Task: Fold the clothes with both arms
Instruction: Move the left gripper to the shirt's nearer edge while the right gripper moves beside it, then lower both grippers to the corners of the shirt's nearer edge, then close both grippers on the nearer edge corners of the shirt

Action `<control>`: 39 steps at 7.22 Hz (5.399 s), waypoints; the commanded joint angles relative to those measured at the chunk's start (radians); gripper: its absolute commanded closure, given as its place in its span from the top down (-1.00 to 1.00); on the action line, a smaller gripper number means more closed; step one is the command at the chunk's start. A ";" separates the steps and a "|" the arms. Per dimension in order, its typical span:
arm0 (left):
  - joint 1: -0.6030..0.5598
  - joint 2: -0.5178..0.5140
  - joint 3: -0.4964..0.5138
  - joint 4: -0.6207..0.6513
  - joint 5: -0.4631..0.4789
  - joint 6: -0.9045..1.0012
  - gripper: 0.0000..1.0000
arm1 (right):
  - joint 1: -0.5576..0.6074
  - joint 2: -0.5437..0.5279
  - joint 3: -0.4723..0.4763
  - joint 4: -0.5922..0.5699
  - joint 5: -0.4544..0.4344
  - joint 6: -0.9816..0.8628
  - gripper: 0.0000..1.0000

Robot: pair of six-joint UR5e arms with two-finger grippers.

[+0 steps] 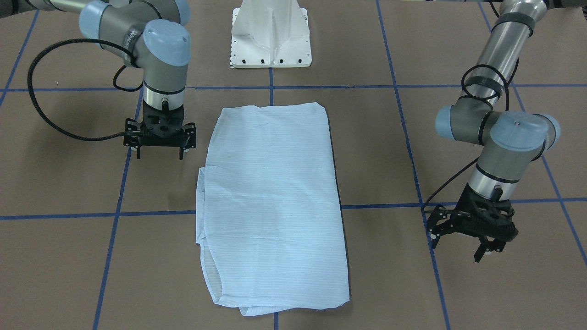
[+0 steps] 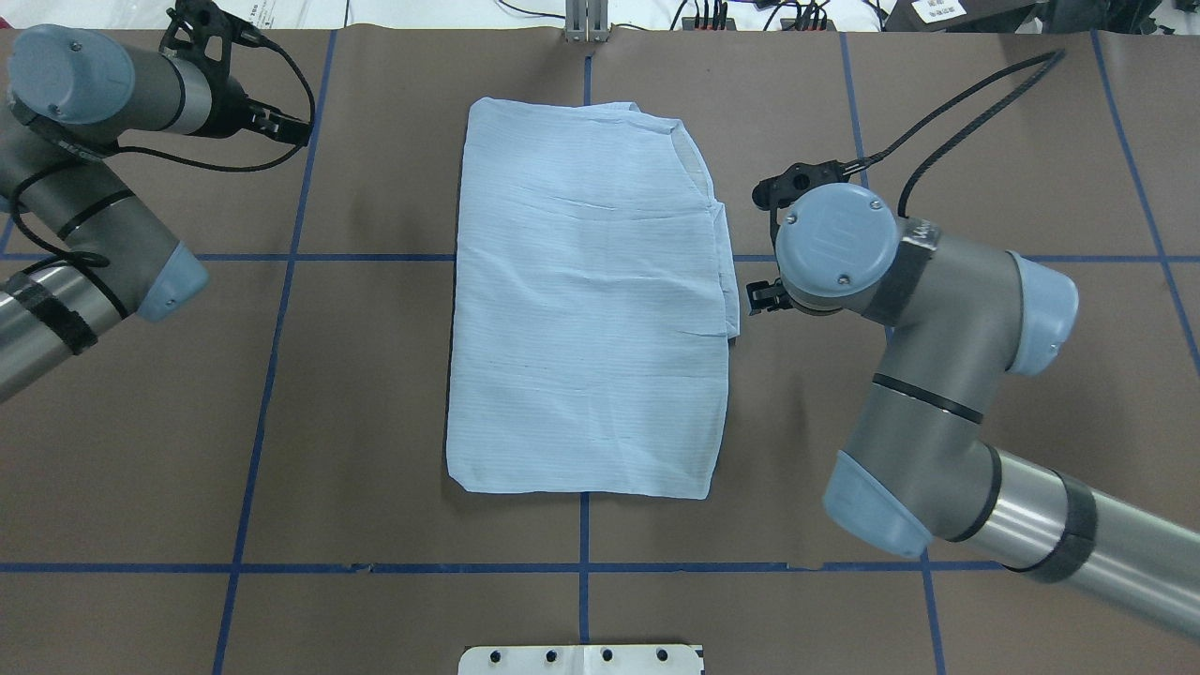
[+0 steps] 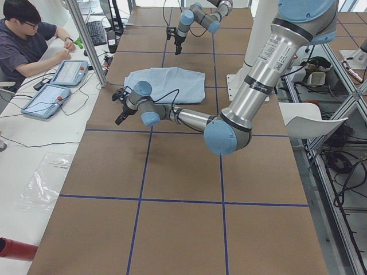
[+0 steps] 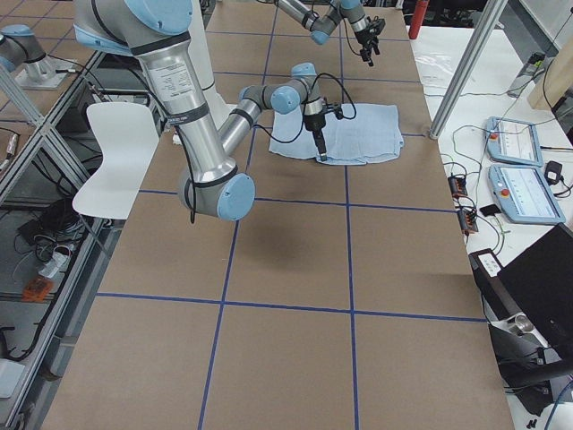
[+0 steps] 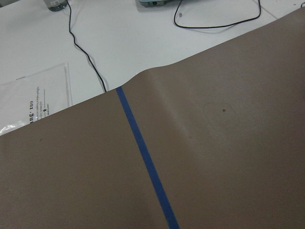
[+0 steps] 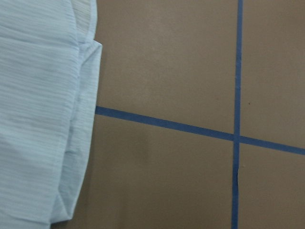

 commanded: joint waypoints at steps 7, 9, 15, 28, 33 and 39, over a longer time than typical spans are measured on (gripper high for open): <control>0.482 0.263 -0.600 0.137 0.136 -0.716 1.00 | -0.073 -0.290 0.103 0.624 -0.047 0.593 1.00; 0.595 0.246 -0.580 0.183 0.245 -0.796 1.00 | -0.075 -0.284 0.102 0.620 -0.047 0.590 1.00; 0.680 0.220 -0.543 0.183 0.282 -0.834 -0.13 | -0.083 -0.279 0.100 0.618 -0.047 0.590 1.00; 0.692 0.220 -0.557 0.181 0.285 -0.839 -1.00 | -0.288 0.044 0.071 0.150 -0.122 1.227 0.41; 0.692 0.219 -0.562 0.181 0.287 -0.839 -1.00 | -0.382 0.071 -0.061 0.161 -0.197 1.360 0.42; 0.692 0.220 -0.565 0.181 0.285 -0.839 -1.00 | -0.412 0.072 -0.107 0.161 -0.199 1.394 0.42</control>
